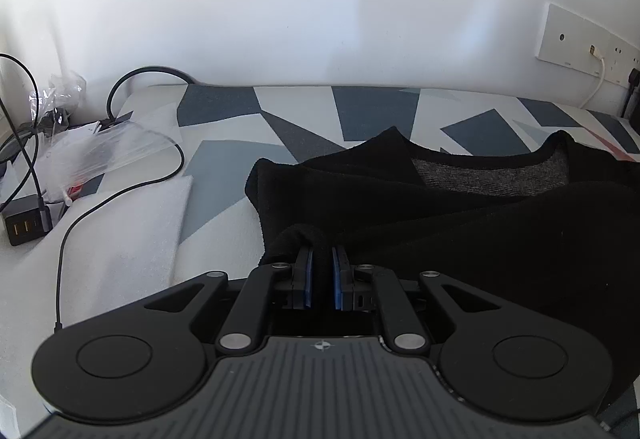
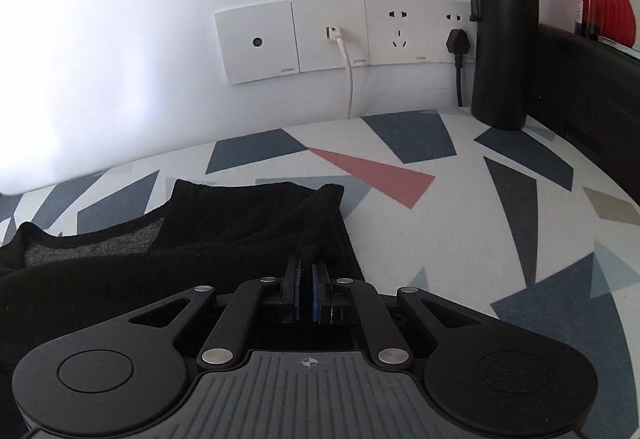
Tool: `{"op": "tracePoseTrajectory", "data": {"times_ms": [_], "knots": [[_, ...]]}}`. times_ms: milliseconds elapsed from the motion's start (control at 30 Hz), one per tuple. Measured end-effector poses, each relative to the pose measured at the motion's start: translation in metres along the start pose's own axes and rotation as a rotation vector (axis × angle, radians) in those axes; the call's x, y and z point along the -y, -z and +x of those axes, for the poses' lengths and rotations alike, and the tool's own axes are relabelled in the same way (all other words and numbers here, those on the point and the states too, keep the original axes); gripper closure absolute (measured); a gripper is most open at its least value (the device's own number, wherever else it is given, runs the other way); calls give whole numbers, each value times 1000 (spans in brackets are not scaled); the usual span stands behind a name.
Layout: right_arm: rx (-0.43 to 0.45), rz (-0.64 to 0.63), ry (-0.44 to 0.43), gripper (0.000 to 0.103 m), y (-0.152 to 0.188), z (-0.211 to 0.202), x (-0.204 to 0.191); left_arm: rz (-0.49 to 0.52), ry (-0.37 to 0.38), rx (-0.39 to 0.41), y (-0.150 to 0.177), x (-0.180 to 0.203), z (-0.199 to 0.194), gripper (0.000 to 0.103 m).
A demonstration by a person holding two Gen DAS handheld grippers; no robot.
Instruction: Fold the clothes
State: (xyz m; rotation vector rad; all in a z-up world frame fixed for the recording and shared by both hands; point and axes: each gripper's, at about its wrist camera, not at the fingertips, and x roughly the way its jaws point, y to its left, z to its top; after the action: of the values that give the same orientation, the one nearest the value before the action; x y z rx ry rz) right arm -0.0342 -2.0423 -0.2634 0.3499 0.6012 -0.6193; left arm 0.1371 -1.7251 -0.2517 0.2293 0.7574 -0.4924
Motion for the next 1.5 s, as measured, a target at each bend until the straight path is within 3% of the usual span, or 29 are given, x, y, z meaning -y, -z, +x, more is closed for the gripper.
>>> {"op": "tracePoseTrajectory", "data": {"times_ms": [400,1133,1500], "knots": [[-51,-64,30,98,8,-22,-2,38,8,-16,21,-1,-24,91],[-125,-51,60,98,81,-135,22,10,74,-74,110,-6,-120,92],[-160,2,74,98,81,-144,26,9,118,-106,108,-12,-122,92]]}}
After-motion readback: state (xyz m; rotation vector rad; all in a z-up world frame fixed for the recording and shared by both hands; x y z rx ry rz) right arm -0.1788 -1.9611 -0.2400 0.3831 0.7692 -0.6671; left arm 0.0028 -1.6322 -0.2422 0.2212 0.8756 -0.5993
